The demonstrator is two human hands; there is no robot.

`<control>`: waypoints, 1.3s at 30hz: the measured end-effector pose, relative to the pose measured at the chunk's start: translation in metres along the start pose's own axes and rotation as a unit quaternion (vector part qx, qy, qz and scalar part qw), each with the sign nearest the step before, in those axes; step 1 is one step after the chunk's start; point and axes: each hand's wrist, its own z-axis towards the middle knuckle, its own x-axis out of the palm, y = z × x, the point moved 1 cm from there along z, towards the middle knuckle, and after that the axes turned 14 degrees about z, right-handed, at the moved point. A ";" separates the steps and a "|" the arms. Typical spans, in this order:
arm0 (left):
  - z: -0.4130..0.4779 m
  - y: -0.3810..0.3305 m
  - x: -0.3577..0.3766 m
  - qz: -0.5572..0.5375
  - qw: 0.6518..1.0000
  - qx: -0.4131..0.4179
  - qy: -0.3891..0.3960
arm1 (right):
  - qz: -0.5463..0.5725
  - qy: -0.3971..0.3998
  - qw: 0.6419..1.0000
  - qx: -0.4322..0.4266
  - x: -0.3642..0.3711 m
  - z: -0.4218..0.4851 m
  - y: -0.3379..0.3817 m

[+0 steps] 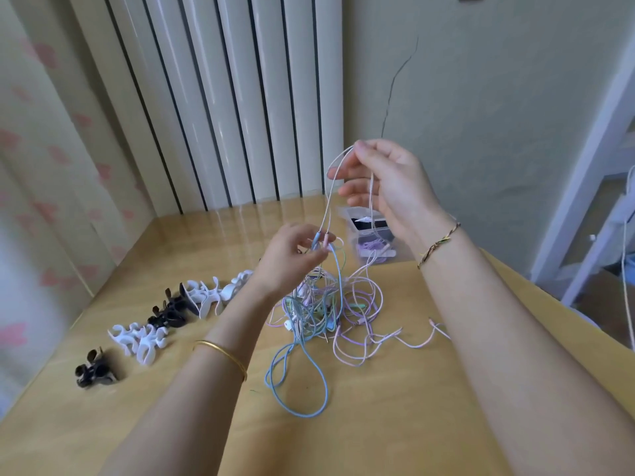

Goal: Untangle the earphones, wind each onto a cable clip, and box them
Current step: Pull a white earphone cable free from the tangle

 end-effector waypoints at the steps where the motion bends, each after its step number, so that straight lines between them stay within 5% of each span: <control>1: 0.001 0.002 0.000 0.021 1.000 0.006 -0.022 | 0.000 -0.008 1.000 -0.002 -0.002 0.000 0.000; 6: 0.001 0.004 -0.006 0.022 0.999 -0.015 -0.029 | 0.011 -0.052 0.999 0.013 -0.010 -0.001 -0.006; 13: 0.003 0.002 -0.016 -0.159 0.974 -0.159 -0.002 | 0.004 -0.055 0.998 0.036 -0.009 -0.001 -0.014; 18: 0.004 0.009 -0.016 -0.184 0.971 -0.154 0.004 | 0.019 -0.046 0.998 0.048 -0.007 -0.002 -0.018; 23: 0.003 0.014 -0.022 0.030 0.993 -0.102 -0.043 | 0.029 -0.031 0.998 0.055 -0.002 -0.002 -0.019; 31: -0.002 0.000 -0.036 0.357 0.925 -0.111 -0.067 | 0.003 -0.004 0.999 0.053 0.006 -0.004 -0.017; 36: -0.001 -0.011 -0.040 0.210 0.968 -0.122 -0.060 | -0.012 0.032 0.997 0.068 0.010 -0.004 -0.019; 39: -0.003 -0.018 -0.042 0.027 0.991 -0.127 0.027 | 0.002 0.049 0.993 0.104 0.011 -0.004 -0.023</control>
